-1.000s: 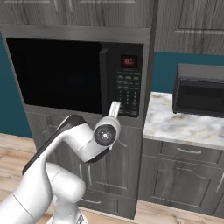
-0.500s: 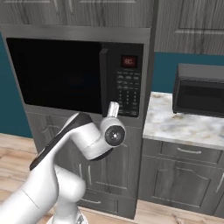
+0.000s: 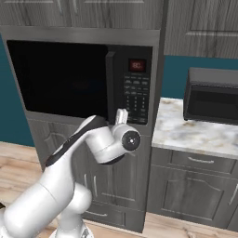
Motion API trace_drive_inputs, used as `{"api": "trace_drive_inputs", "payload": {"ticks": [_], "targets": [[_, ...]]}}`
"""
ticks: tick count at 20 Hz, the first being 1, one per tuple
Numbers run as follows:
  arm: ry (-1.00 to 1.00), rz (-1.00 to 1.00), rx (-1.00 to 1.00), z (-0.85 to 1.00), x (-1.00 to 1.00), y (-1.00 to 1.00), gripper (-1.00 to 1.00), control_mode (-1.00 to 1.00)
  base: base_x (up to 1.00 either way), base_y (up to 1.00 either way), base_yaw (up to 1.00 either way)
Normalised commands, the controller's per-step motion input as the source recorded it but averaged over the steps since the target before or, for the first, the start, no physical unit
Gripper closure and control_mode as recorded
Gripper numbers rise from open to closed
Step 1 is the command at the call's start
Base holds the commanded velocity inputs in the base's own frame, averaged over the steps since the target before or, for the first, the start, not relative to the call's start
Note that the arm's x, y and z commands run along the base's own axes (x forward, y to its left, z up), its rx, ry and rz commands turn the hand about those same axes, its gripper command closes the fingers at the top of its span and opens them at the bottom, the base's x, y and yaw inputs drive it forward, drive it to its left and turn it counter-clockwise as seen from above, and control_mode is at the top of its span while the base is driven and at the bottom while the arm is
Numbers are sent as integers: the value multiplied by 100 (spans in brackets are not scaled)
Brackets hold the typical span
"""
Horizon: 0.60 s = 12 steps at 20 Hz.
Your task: Transport the steak from the fridge to the microwave and turn on the microwave.
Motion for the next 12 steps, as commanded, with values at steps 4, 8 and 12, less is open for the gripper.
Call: {"api": "trace_drive_inputs", "payload": {"ticks": [4, 8, 12], "targets": [[0, 2, 0, -21, 30, 0, -100, -100, 0, 0, 0], [0, 0, 0, -19, 21, 0, -100, -100, 0, 0, 0], [0, 0, 0, -16, 20, 0, -100, -100, 0, 0, 0]]}}
